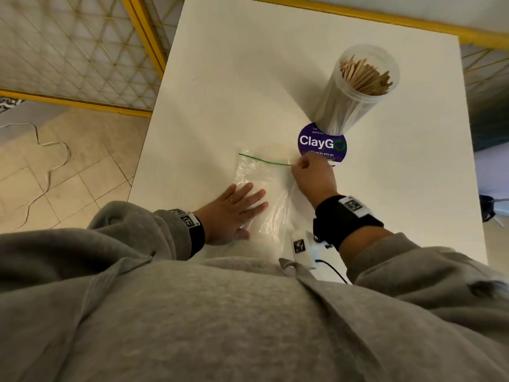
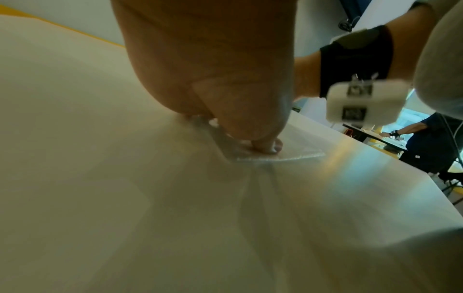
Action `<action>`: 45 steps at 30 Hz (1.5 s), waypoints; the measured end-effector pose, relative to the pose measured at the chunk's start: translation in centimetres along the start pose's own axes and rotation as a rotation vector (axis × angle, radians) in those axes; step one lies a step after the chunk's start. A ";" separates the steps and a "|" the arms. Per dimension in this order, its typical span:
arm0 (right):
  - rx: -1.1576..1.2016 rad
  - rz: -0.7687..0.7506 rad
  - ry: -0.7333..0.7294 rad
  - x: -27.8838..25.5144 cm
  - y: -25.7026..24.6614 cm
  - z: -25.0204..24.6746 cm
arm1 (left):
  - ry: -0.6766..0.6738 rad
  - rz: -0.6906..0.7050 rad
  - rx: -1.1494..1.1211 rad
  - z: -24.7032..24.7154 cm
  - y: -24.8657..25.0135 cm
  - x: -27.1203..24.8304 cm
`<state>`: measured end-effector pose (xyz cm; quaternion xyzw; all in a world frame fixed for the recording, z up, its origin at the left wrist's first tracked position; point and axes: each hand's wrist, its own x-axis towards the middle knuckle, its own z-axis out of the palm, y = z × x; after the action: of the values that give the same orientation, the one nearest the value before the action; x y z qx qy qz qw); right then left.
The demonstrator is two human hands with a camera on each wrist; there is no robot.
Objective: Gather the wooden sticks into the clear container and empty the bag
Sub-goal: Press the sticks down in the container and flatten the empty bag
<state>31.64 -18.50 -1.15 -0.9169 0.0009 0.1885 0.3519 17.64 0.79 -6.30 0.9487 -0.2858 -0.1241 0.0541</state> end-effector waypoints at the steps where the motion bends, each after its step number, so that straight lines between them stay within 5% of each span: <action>1: -0.123 -0.129 0.075 -0.6 0.2 0.4 | 0.000 -0.013 -0.025 -0.4 0.1 0.1; 4: -0.380 -0.502 0.077 -2.0 0.7 2.0 | 0.061 -0.082 -0.119 -1.4 0.1 0.8; 6: -0.497 -0.573 0.032 -2.3 1.2 3.1 | 0.124 -0.196 -0.128 -2.3 -0.1 1.8; 10: -0.581 -0.524 -0.049 -2.5 0.9 3.7 | 0.061 -0.449 -0.109 -3.8 -0.5 3.5; 29: -0.735 -0.362 -0.267 -1.7 -1.5 3.0 | -0.035 -0.539 0.030 -5.6 -0.9 6.4; 35: -0.802 -0.347 -0.247 -1.8 -1.4 2.6 | -0.050 -0.539 0.057 -6.0 -1.1 6.3; 45: -0.747 -0.152 -0.142 -2.3 0.7 1.1 | -0.099 -0.772 0.000 -6.2 -3.9 3.0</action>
<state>29.07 -18.65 -1.57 -0.9639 -0.1601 0.2125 0.0059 23.70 2.56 -1.62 0.9793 0.0898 -0.1811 -0.0106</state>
